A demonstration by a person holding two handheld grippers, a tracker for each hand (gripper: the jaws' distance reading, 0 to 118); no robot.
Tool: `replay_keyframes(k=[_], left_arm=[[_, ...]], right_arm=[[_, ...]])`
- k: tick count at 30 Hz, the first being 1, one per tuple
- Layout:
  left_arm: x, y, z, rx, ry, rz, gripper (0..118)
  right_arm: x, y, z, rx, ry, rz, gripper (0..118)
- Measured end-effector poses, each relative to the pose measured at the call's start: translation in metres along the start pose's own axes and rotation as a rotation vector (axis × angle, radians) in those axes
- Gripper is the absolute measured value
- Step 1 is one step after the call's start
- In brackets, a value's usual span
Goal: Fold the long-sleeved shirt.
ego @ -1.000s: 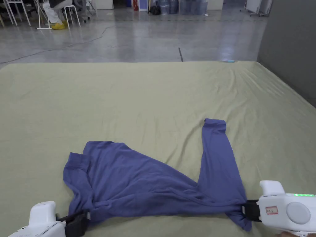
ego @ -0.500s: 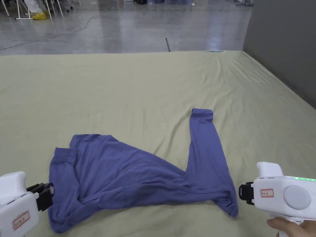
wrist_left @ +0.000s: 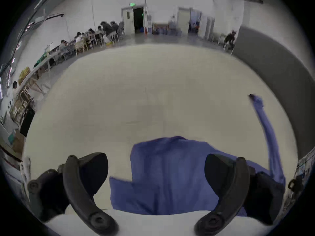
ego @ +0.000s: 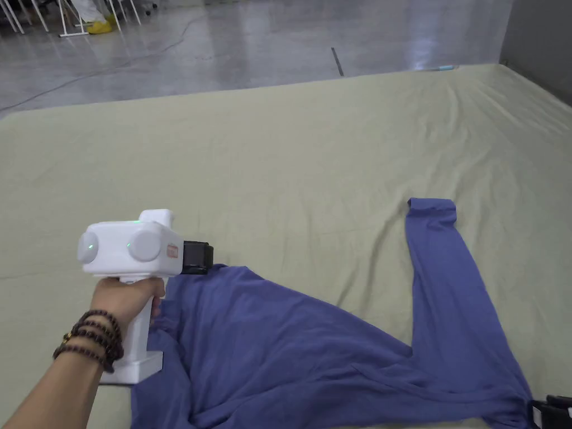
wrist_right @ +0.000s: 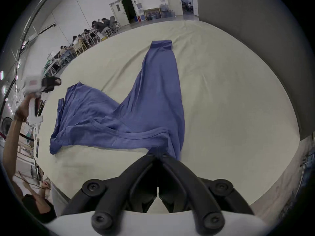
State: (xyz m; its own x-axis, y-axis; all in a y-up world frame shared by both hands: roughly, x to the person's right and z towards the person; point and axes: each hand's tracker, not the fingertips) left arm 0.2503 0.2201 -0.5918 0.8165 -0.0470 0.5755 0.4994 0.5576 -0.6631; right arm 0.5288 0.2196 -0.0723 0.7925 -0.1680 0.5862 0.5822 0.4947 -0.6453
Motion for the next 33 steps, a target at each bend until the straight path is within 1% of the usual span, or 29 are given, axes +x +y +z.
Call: replay_keyframes(k=[2, 4, 5, 6, 7, 8, 9, 10, 11, 12, 13, 14, 15, 18, 19, 20, 21, 22, 23, 24, 25, 26, 27, 28, 29, 30, 31, 32, 33], left_arm=[[-0.002, 0.012, -0.039, -0.092, 0.066, -0.035, 118], [0.004, 0.008, -0.055, -0.103, 0.094, -0.070, 116], [0.005, 0.006, -0.065, -0.117, 0.092, -0.073, 107], [0.007, 0.002, -0.073, -0.168, 0.096, -0.064, 90], [0.009, -0.002, -0.079, -0.195, 0.083, -0.065, 89], [0.007, -0.006, -0.082, -0.168, 0.034, -0.048, 79], [0.008, -0.007, -0.076, -0.118, 0.088, -0.037, 48], [0.008, -0.006, -0.069, -0.122, 0.076, -0.025, 21], [0.009, -0.005, -0.063, -0.116, 0.069, -0.032, 21], [0.011, -0.003, -0.054, -0.084, 0.072, -0.056, 5], [0.013, -0.003, -0.044, -0.044, 0.014, -0.054, 0], [0.012, -0.001, -0.036, -0.059, 0.041, -0.044, 0], [0.010, 0.000, -0.026, -0.057, 0.024, -0.039, 0], [0.009, -0.001, 0.002, -0.012, 0.008, -0.032, 0], [0.007, -0.001, 0.013, 0.006, 0.000, -0.034, 0], [0.006, -0.003, 0.018, 0.015, -0.009, -0.033, 0], [0.004, -0.004, 0.027, 0.022, -0.015, -0.028, 0], [0.003, -0.005, 0.036, 0.036, -0.026, -0.021, 0], [0.001, -0.006, 0.043, 0.046, -0.037, -0.019, 0], [-0.003, -0.007, 0.042, 0.054, -0.040, -0.018, 0], [-0.005, -0.007, 0.047, 0.058, -0.041, -0.020, 0], [-0.006, -0.008, 0.051, 0.064, -0.041, -0.024, 0], [-0.007, -0.008, 0.054, 0.070, -0.041, -0.028, 0], [-0.008, -0.011, 0.054, 0.073, -0.041, -0.028, 0], [-0.009, -0.011, 0.056, 0.073, -0.040, -0.025, 0], [-0.010, -0.011, 0.056, 0.072, -0.040, -0.023, 0], [-0.009, -0.013, 0.057, 0.074, -0.042, -0.022, 0], [-0.009, -0.016, 0.057, 0.075, -0.043, -0.020, 0], [-0.010, -0.016, 0.057, 0.077, -0.046, -0.015, 0]], right_arm=[[0.000, 0.001, -0.006, -0.020, -0.007, 0.000, 2], [0.000, 0.002, -0.012, -0.033, -0.023, -0.003, 2], [0.000, 0.004, -0.015, -0.040, -0.031, -0.003, 2], [0.000, 0.005, -0.017, -0.044, -0.037, -0.002, 2], [0.000, 0.008, -0.018, -0.045, -0.041, -0.002, 2], [-0.001, 0.010, -0.019, -0.045, -0.045, -0.001, 2], [-0.001, 0.011, -0.019, -0.044, -0.048, -0.001, 2], [-0.003, 0.014, -0.019, -0.042, -0.053, -0.001, 2], [-0.006, 0.015, -0.017, -0.040, -0.054, 0.000, 2], [-0.008, 0.018, -0.017, -0.038, -0.053, -0.001, 2], [-0.010, 0.020, -0.016, -0.038, -0.055, -0.001, 2], [-0.011, 0.023, -0.015, -0.032, -0.059, -0.003, 2], [-0.004, 0.026, -0.017, -0.024, -0.065, -0.001, 2], [-0.006, 0.032, -0.009, 0.017, -0.112, 0.006, 2], [-0.004, 0.033, -0.009, 0.016, -0.118, 0.005, 5], [-0.003, 0.033, -0.009, 0.012, -0.131, 0.005, 29], [-0.001, 0.033, -0.014, -0.004, -0.141, 0.001, 89], [0.000, 0.030, -0.020, -0.038, -0.150, -0.018, 111], [0.000, 0.027, -0.023, -0.035, -0.149, -0.028, 111], [0.000, 0.023, -0.024, -0.023, -0.119, -0.049, 108], [0.001, 0.020, -0.029, -0.042, -0.091, -0.077, 108], [0.001, 0.017, -0.034, -0.056, -0.081, -0.103, 108], [0.001, 0.015, -0.041, -0.070, -0.090, -0.118, 104], [0.000, 0.013, -0.049, -0.080, -0.110, -0.120, 94], [-0.002, 0.011, -0.055, -0.087, -0.133, -0.118, 80], [-0.003, 0.010, -0.064, -0.079, -0.148, -0.109, 61], [-0.004, 0.008, -0.073, -0.067, -0.148, -0.109, 54], [-0.003, 0.007, -0.079, -0.045, -0.109, -0.124, 53], [-0.004, 0.007, -0.080, -0.042, -0.126, -0.134, 44]])
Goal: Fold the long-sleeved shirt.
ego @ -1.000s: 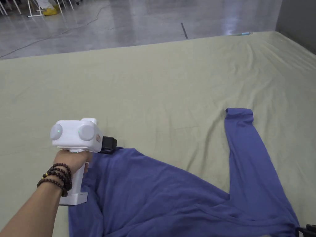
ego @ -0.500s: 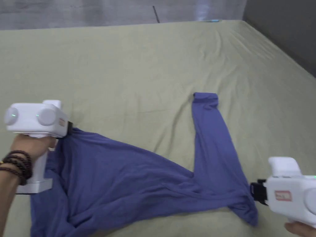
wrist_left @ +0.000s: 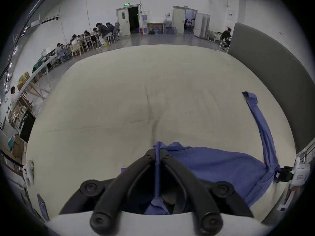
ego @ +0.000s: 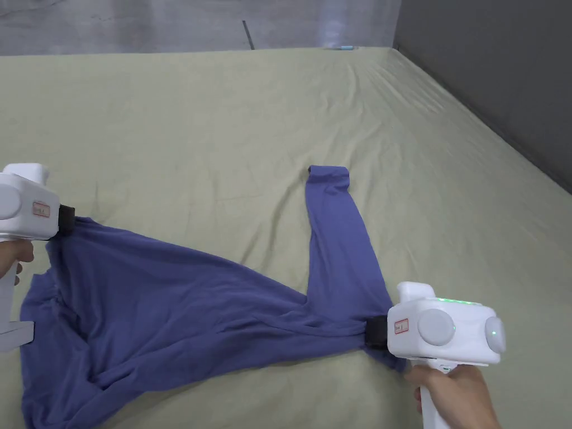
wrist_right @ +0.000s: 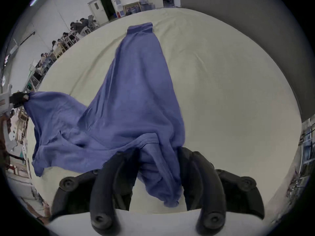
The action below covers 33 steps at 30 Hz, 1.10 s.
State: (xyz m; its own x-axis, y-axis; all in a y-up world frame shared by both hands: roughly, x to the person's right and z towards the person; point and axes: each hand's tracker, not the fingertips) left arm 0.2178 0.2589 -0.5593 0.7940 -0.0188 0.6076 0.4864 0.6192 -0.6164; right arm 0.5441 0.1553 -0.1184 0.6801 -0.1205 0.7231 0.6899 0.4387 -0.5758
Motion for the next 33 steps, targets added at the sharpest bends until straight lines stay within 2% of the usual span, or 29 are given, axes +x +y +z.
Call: replay_keyframes(k=[1, 2, 3, 4, 5, 10, 14, 18, 21, 23, 26, 27, 31, 33], left_arm=[[-0.001, -0.001, 0.001, 0.000, -0.006, 0.011, 0], [-0.002, -0.001, 0.003, 0.002, -0.012, 0.020, 0], [-0.002, -0.005, 0.008, 0.011, -0.016, 0.031, 0], [-0.003, -0.004, 0.014, 0.030, -0.024, 0.029, 0], [-0.005, -0.002, 0.022, 0.054, -0.035, 0.034, 0], [-0.016, 0.020, 0.088, 0.236, -0.114, 0.107, 0], [-0.029, 0.054, 0.145, 0.385, -0.129, 0.131, 0], [-0.041, 0.096, 0.203, 0.504, -0.102, 0.132, 0], [-0.045, 0.132, 0.241, 0.599, -0.101, 0.139, 0], [-0.046, 0.158, 0.260, 0.656, -0.085, 0.137, 0], [-0.050, 0.203, 0.281, 0.711, -0.084, 0.185, 0], [-0.052, 0.221, 0.286, 0.732, -0.094, 0.202, 0], [-0.053, 0.285, 0.303, 0.770, -0.033, 0.227, 0], [-0.053, 0.309, 0.304, 0.798, -0.014, 0.223, 0]], right_arm=[[-0.001, 0.001, 0.005, 0.002, -0.004, 0.006, 19], [-0.002, 0.001, 0.012, 0.028, 0.011, 0.019, 5], [-0.001, 0.002, 0.022, 0.081, 0.094, -0.009, 5], [-0.001, 0.005, 0.031, 0.095, 0.097, -0.011, 5], [-0.004, 0.011, 0.040, 0.088, 0.070, 0.045, 5], [-0.010, 0.062, 0.105, 0.260, 0.191, 0.068, 5], [-0.025, 0.117, 0.153, 0.388, 0.200, 0.137, 5], [-0.039, 0.184, 0.206, 0.499, 0.249, 0.148, 5], [-0.057, 0.240, 0.244, 0.587, 0.250, 0.201, 5], [-0.072, 0.281, 0.266, 0.636, 0.234, 0.206, 5], [-0.091, 0.342, 0.295, 0.688, 0.275, 0.192, 5], [-0.099, 0.365, 0.307, 0.727, 0.289, 0.163, 5], [-0.123, 0.446, 0.338, 0.763, 0.275, 0.154, 5], [-0.129, 0.479, 0.350, 0.805, 0.277, 0.107, 5]])
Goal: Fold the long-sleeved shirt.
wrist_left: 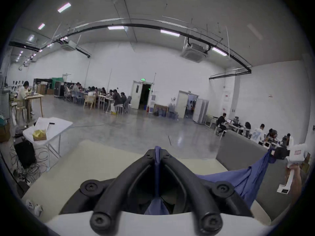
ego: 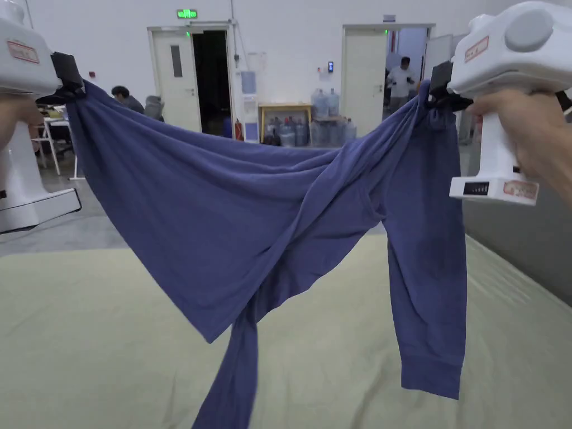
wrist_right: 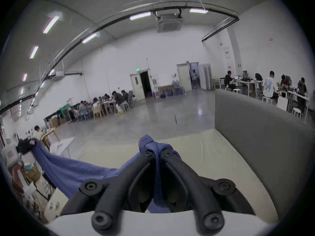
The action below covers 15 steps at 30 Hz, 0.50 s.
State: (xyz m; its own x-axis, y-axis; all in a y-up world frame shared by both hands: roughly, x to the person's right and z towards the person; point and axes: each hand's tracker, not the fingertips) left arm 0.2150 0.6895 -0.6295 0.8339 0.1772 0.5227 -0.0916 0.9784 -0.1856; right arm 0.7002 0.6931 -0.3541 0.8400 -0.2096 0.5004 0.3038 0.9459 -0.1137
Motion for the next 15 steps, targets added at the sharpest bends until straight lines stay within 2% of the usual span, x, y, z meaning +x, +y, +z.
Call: replay_keyframes(k=[3, 8, 11, 15], left_arm=[[0.009, 0.018, -0.028, -0.004, 0.015, -0.020, 0], [0.025, 0.019, -0.062, -0.009, 0.039, -0.025, 0], [0.032, 0.001, -0.075, -0.029, 0.015, -0.011, 0], [0.036, -0.055, -0.093, -0.109, -0.006, -0.048, 0]], right_arm=[[0.003, 0.040, -0.018, 0.050, -0.018, -0.077, 5], [0.006, 0.067, -0.023, 0.105, -0.061, -0.063, 5], [0.015, 0.057, -0.029, 0.080, -0.079, -0.061, 5], [0.034, 0.007, -0.050, 0.028, -0.089, -0.081, 5]])
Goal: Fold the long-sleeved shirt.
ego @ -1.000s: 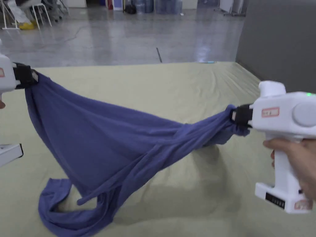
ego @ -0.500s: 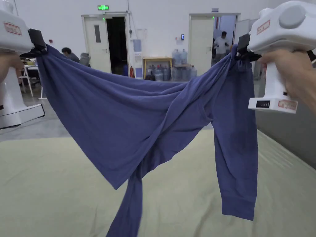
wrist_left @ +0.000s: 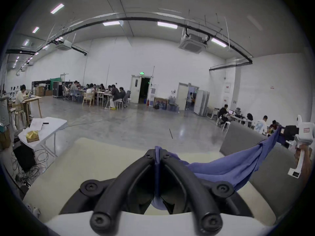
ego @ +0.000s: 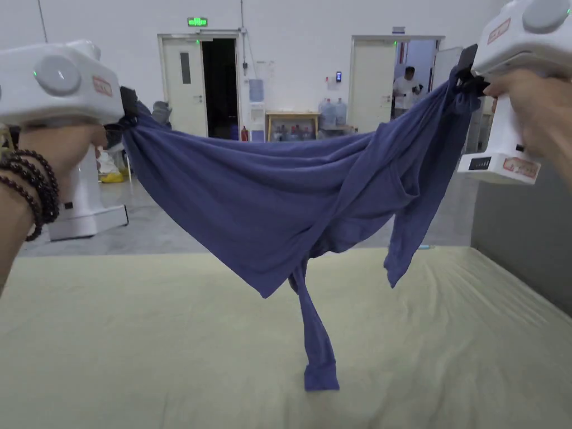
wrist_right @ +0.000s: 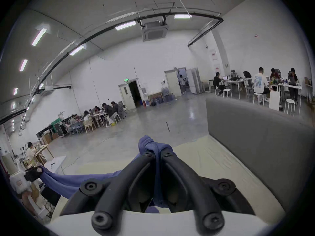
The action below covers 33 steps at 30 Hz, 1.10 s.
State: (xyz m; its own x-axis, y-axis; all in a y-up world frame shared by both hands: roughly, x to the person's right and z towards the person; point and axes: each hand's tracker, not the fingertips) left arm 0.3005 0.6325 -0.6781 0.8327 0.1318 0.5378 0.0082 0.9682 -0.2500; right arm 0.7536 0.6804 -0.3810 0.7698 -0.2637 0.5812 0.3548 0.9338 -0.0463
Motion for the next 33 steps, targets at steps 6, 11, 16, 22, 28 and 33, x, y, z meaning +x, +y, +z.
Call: replay_keyframes(k=[6, 11, 16, 22, 28, 33], left_arm=[[-0.016, -0.128, -0.036, -0.203, 0.002, 0.005, 0], [-0.032, -0.201, -0.012, -0.277, -0.007, 0.024, 0], [-0.058, -0.237, 0.062, -0.250, -0.057, 0.072, 0], [-0.070, -0.333, 0.176, -0.280, -0.062, 0.006, 0], [-0.070, -0.452, 0.285, -0.421, -0.035, -0.039, 0], [-0.079, -0.522, 0.334, -0.534, -0.023, -0.070, 0]], right_arm=[[0.044, -0.118, -0.065, -0.197, 0.005, -0.061, 5], [0.064, -0.188, -0.063, -0.282, 0.000, -0.041, 5], [0.086, -0.234, 0.017, -0.277, 0.089, -0.016, 5], [0.130, -0.340, 0.137, -0.369, 0.172, -0.049, 5], [0.169, -0.454, 0.246, -0.572, 0.123, 0.020, 5], [0.177, -0.515, 0.286, -0.733, 0.026, 0.151, 5]])
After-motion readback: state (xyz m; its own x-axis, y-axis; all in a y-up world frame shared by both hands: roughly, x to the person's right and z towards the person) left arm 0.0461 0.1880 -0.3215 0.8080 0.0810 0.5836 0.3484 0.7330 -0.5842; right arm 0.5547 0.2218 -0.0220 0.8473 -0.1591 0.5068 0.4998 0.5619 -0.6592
